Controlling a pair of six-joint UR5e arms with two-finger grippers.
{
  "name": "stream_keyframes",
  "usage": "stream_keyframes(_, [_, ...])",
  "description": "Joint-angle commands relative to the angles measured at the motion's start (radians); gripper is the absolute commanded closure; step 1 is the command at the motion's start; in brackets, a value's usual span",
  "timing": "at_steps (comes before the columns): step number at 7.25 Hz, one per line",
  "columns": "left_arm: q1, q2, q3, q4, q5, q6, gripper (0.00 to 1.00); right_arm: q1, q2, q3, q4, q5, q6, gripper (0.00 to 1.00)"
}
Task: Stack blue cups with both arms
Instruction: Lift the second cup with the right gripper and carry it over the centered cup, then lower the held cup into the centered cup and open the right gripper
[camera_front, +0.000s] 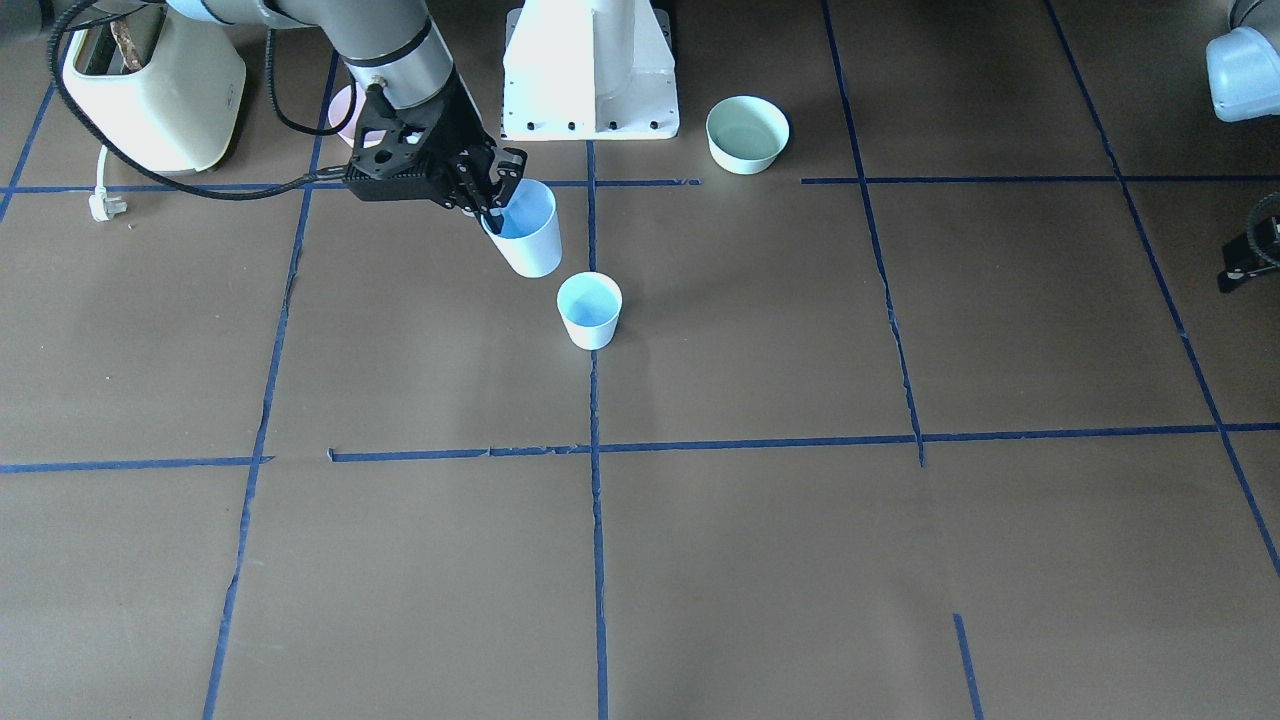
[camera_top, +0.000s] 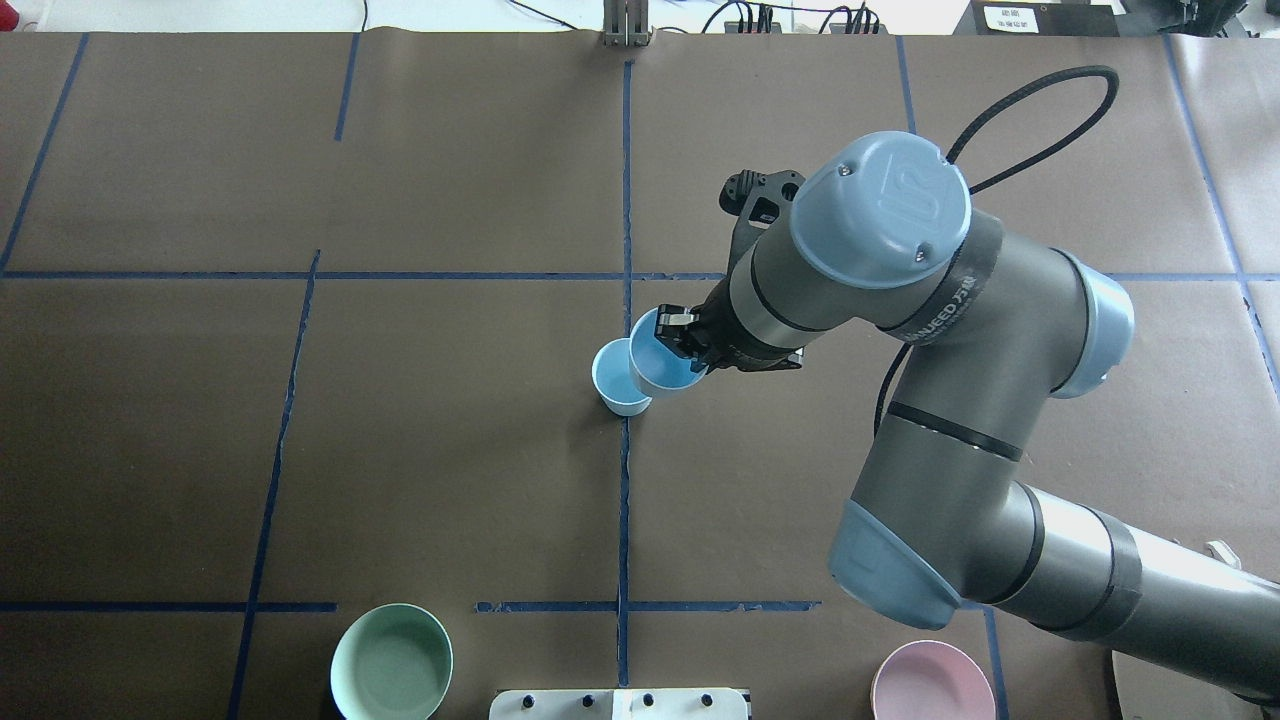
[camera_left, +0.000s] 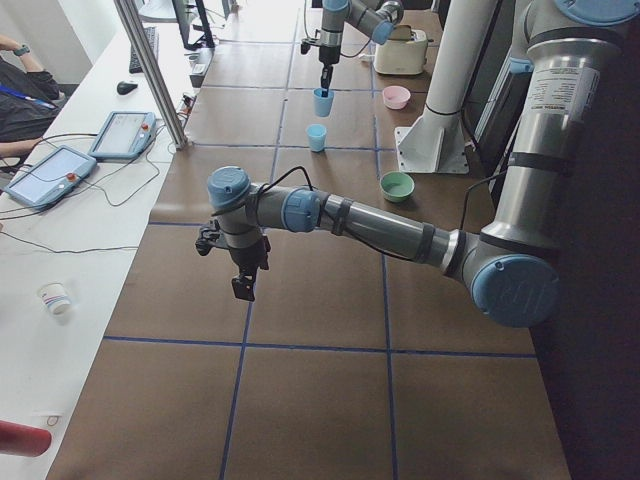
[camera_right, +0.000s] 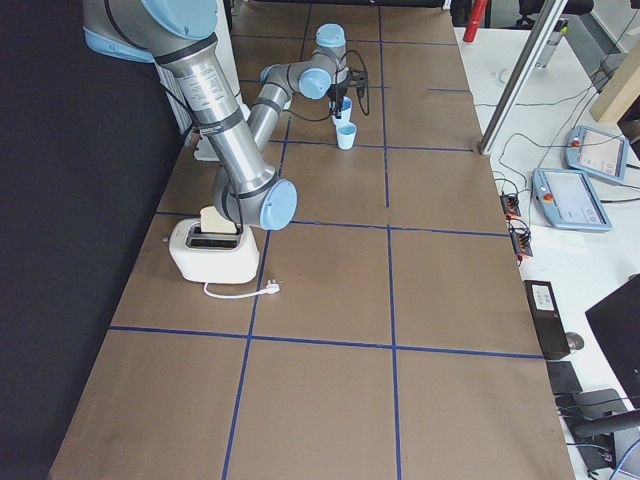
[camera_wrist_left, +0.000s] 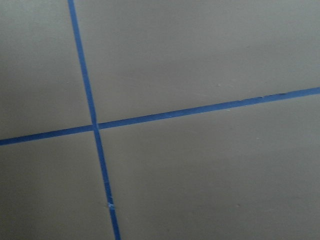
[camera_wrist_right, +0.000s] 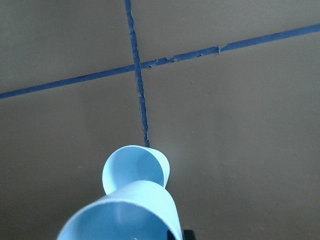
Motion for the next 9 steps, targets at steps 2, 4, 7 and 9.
stream_keyframes(2, [-0.046, 0.002, 0.061, -0.020, 0.000, 0.100, 0.00, -0.010, 0.098, -0.125, 0.002, -0.019, 0.001, 1.00])
stream_keyframes(4, [-0.046, 0.005, 0.063, -0.020, 0.000, 0.100, 0.00, -0.010, 0.098, -0.133, 0.002, -0.027, 0.001, 1.00])
stream_keyframes(7, [-0.046, 0.008, 0.062, -0.022, 0.000, 0.100, 0.00, -0.010, 0.092, -0.138, -0.001, -0.029, -0.001, 0.96])
stream_keyframes(9, [-0.046, 0.008, 0.061, -0.022, 0.000, 0.100, 0.00, -0.008, 0.090, -0.138, -0.001, -0.029, -0.001, 0.10])
